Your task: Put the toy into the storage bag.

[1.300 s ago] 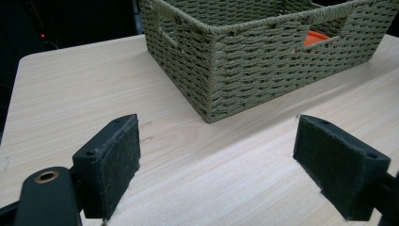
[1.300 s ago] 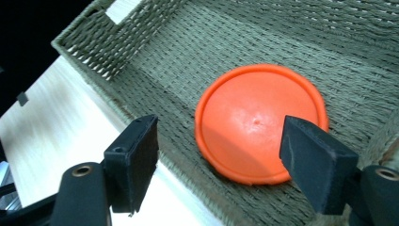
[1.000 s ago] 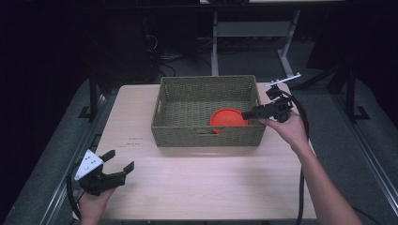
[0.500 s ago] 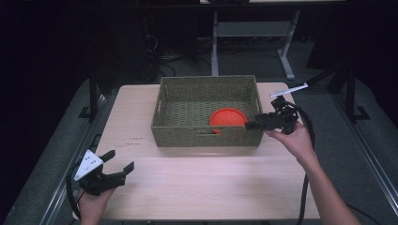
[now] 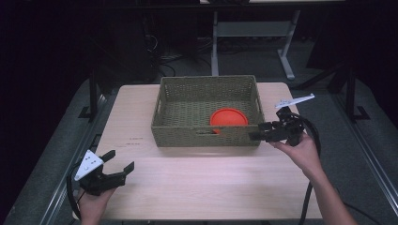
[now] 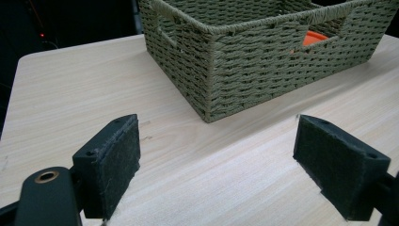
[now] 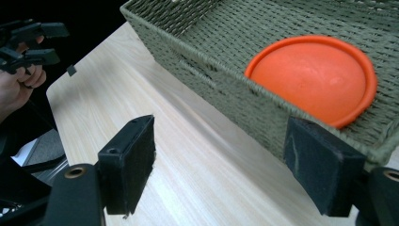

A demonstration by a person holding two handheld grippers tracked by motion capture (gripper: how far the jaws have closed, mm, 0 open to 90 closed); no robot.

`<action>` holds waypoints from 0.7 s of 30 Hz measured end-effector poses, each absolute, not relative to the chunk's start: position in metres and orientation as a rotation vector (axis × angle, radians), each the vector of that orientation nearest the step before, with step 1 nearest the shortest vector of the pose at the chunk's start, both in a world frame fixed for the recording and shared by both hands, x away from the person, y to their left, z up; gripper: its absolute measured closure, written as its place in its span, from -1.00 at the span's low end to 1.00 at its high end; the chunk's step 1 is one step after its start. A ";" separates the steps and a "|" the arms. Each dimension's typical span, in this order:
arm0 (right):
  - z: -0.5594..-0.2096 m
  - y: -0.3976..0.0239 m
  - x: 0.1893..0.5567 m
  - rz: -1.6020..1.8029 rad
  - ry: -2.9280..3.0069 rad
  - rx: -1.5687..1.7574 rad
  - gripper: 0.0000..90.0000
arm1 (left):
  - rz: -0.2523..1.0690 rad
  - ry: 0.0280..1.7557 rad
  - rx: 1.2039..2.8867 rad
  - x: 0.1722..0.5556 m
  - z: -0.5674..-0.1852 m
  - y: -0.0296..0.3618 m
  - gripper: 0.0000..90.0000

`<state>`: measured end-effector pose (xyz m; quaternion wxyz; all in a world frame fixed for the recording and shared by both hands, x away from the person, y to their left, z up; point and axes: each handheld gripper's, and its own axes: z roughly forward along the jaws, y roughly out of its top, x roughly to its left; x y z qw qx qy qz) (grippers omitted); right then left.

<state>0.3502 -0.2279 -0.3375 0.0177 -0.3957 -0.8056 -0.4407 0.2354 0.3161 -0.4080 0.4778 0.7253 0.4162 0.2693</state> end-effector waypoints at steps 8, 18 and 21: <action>-0.346 -0.233 0.334 -1.373 -2.514 -1.239 -0.46 | 0.661 1.019 1.772 0.235 -0.408 0.317 -0.67; -0.355 -0.239 0.321 -1.379 -2.523 -1.254 -0.47 | 0.661 1.014 1.775 0.235 -0.408 0.316 -0.67; -0.360 -0.242 0.319 -1.381 -2.514 -1.261 -0.48 | 0.662 1.012 1.778 0.235 -0.408 0.316 -0.67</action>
